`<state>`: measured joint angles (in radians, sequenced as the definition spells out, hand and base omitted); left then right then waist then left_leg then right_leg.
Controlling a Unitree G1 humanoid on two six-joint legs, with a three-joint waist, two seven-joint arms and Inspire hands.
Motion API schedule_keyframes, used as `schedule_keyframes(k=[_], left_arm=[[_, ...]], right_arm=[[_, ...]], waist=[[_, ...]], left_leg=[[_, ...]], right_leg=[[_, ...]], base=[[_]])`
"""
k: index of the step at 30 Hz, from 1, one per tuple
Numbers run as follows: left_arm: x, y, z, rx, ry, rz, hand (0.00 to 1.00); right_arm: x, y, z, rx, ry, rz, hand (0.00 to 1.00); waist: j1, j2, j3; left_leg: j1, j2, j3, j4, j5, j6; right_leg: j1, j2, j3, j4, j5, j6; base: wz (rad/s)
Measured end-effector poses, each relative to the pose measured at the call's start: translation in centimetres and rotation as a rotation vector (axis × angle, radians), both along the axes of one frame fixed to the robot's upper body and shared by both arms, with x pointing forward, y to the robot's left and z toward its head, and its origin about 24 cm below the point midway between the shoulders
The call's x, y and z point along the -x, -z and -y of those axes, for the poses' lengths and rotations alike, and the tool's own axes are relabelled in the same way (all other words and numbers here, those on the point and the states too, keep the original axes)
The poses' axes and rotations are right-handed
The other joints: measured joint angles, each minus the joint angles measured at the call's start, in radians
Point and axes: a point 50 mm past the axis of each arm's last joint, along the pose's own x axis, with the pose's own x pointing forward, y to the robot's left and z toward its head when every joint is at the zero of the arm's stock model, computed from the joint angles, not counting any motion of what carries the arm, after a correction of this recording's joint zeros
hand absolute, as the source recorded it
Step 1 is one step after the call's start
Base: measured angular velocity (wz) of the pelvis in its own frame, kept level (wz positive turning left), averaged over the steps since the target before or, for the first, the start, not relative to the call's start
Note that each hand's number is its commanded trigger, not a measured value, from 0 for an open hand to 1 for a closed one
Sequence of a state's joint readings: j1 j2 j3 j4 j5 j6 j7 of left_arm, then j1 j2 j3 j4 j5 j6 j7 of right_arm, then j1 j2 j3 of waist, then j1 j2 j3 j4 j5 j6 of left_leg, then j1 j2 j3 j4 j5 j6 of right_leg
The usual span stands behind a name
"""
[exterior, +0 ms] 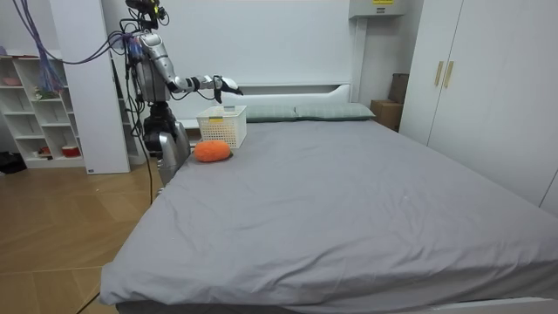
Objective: Collect toys from the bed
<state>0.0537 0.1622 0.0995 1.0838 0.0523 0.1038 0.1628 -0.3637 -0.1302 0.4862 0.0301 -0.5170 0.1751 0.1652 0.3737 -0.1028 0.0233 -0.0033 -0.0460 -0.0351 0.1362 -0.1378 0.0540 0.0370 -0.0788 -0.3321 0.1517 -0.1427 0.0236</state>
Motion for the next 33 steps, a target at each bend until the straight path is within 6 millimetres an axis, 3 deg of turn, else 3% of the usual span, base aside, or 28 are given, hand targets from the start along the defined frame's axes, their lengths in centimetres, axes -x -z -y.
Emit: schedule_keyframes(k=[5,13,15,18,20,23,27,30,33], left_arm=[[1.0,0.2,-0.2,-0.001,-0.014,-0.023,0.0],[2.0,0.0,-1.1,-0.032,-0.114,-0.016,0.0],[2.4,0.0,-1.3,-0.037,-0.128,-0.022,0.0],[3.5,0.1,-1.5,-0.042,-0.15,-0.039,0.0],[4.3,0.1,-1.7,-0.052,-0.157,-0.05,0.0],[6.0,0.2,-1.9,-0.068,-0.181,-0.084,0.0],[6.5,0.2,-2.0,-0.073,-0.194,-0.093,0.0],[6.1,0.1,-2.1,-0.076,-0.194,-0.077,0.0],[5.6,0.0,-2.2,-0.079,-0.192,-0.055,0.0]], right_arm=[[-0.4,-0.3,1.1,-0.004,0.039,0.018,0.0],[-1.5,-2.7,6.2,-0.21,0.244,0.101,0.0],[-1.3,-2.3,7.6,-0.235,0.309,0.11,0.0],[-0.3,-1.6,9.9,-0.307,0.369,0.094,0.0],[0.7,-0.6,11.4,-0.329,0.426,0.07,0.0],[1.9,0.5,13.7,-0.399,0.54,0.041,0.0],[2.5,1.1,15.0,-0.501,0.619,0.031,0.0],[2.6,1.8,15.4,-0.557,0.644,-0.008,0.0],[3.0,2.3,15.7,-0.567,0.664,-0.027,0.0]], waist=[[-0.02,-0.003,-0.0024],[-0.08,-0.012,-0.0099],[-0.098,-0.014,-0.0173],[-0.121,-0.005,-0.0153],[-0.139,-0.003,-0.0237],[-0.182,0.006,-0.0207],[-0.224,0.02,-0.0135],[-0.252,0.019,-0.014],[-0.261,0.018,-0.0206]], left_leg=[[0.005,0.0,0.005,-0.001,0.0,0.0],[0.031,0.001,0.008,-0.001,0.0,0.0],[0.034,0.001,0.007,-0.001,-0.001,0.001],[0.045,0.003,0.022,-0.003,-0.001,0.001],[0.049,0.005,0.03,-0.003,-0.005,0.002],[0.058,0.011,0.056,-0.002,-0.01,0.002],[0.067,0.017,0.079,-0.001,-0.019,0.0],[0.068,0.02,0.092,-0.001,-0.021,-0.001],[0.069,0.024,0.111,-0.001,-0.022,-0.001]], right_leg=[[0.002,0.0,0.006,0.001,0.0,0.0],[0.027,0.0,0.008,0.0,0.0,0.001],[0.031,0.0,0.009,0.001,0.001,0.001],[0.033,0.002,0.027,0.003,0.002,0.001],[0.035,0.003,0.035,0.003,0.002,0.001],[0.031,0.006,0.063,0.019,0.002,0.001],[0.032,0.01,0.088,0.022,0.003,-0.001],[0.027,0.012,0.106,0.021,0.004,-0.002],[0.018,0.019,0.116,0.021,0.005,-0.004]], base=[[-0.02],[0.0],[0.0],[-0.14],[-0.14],[-0.22],[-0.21],[-0.12],[-0.15]])
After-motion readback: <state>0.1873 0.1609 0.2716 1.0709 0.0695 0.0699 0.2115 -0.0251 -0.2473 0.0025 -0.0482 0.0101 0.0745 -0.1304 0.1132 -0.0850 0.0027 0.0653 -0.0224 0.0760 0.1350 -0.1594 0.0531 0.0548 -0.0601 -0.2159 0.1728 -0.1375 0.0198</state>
